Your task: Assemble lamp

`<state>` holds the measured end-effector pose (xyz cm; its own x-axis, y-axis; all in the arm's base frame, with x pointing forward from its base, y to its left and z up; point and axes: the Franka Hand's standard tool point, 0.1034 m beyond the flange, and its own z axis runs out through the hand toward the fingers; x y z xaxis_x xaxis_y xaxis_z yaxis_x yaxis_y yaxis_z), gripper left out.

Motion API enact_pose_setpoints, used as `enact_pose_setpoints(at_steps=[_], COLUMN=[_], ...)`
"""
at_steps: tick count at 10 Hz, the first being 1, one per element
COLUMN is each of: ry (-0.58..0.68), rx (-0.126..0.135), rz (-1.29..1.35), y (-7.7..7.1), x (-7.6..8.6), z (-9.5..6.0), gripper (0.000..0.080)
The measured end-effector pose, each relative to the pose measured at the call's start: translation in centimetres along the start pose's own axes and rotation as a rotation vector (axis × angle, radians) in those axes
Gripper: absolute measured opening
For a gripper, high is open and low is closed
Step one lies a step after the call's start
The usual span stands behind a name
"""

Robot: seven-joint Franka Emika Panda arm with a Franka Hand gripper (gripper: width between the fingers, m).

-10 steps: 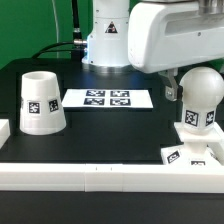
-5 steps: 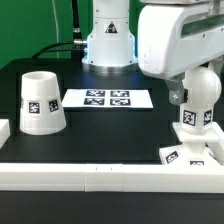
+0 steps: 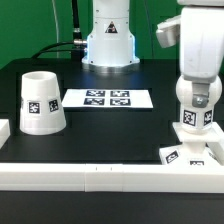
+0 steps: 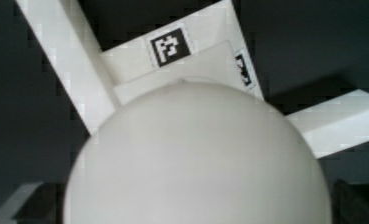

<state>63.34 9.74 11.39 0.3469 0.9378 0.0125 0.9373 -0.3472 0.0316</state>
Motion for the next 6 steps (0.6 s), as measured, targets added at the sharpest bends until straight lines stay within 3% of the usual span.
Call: enact_pose_setpoints(at_steps=[2,6], ry=[-0.020,-0.047], rx=[-0.016,-0.021], rz=[-0.198,-0.460], y=[0.2,0.6], x=[-0.2,-1.1], z=[0.0,0.1], gripper=[0.0699,0.0699])
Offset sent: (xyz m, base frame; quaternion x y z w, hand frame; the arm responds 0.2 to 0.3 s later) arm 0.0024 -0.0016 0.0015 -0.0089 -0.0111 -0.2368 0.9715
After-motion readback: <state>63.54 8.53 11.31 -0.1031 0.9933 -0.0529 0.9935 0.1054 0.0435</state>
